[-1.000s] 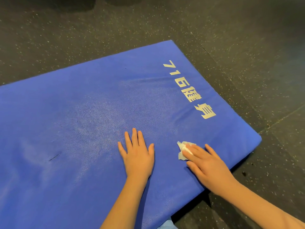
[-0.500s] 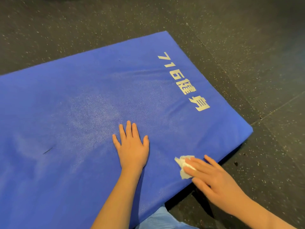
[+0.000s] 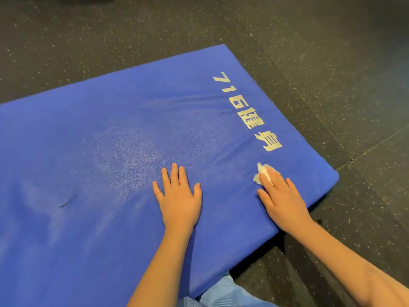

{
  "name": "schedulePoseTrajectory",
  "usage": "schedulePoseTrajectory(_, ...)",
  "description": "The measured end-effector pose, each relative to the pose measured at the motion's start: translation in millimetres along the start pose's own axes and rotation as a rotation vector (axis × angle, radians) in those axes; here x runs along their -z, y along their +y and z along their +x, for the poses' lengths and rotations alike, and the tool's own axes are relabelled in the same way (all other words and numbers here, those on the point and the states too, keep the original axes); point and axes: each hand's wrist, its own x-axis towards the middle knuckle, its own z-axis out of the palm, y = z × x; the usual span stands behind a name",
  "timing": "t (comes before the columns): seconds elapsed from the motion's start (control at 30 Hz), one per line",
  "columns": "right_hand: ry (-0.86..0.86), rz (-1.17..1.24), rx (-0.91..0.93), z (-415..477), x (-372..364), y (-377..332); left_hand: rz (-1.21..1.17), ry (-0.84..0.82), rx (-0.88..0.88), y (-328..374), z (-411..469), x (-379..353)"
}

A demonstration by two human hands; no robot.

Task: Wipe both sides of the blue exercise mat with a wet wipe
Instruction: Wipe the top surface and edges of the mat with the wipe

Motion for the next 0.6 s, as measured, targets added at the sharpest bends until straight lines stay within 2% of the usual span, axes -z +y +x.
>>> schedulePoseTrajectory(0.03, -0.023, 0.021, 0.057, 5.5, -2.1, -11.0, 0.000, 0.000, 0.001, -0.4, 0.4, -0.8)
schedulePoseTrajectory(0.13, -0.201, 0.016, 0.388, -4.9, 0.0, -35.4, -0.011, 0.011, 0.001, -0.7, -0.4, -2.8)
schedulePoseTrajectory(0.17, -0.203, -0.023, 0.431, -1.9, 4.7, -34.0, -0.011, 0.015, 0.000, -0.6, -0.1, -3.1)
schedulePoseTrajectory(0.2, -0.168, -0.053, 0.417, 7.5, 6.4, -28.5, -0.010, 0.016, 0.000, 0.0, 0.2, -3.0)
schedulePoseTrajectory(0.33, -0.053, -0.084, 0.073, 57.8, -2.1, -16.0, -0.026, 0.014, -0.012, -0.7, 1.3, -3.3)
schedulePoseTrajectory(0.4, -0.088, -0.044, 0.134, 62.7, -6.4, -34.1, -0.021, 0.023, -0.007, -1.3, 1.5, -4.4)
schedulePoseTrajectory(0.5, -0.185, -0.061, 0.423, 54.4, -2.2, -42.3, -0.005, 0.020, -0.001, -0.2, 1.0, -3.7)
schedulePoseTrajectory(0.53, -0.175, -0.089, 0.432, 61.1, 2.0, -37.1, -0.005, 0.010, -0.005, 0.1, 1.1, -3.0)
schedulePoseTrajectory(0.6, -0.115, -0.137, 0.302, 84.8, 5.1, -26.7, -0.006, 0.004, -0.016, 0.5, 1.5, -2.3)
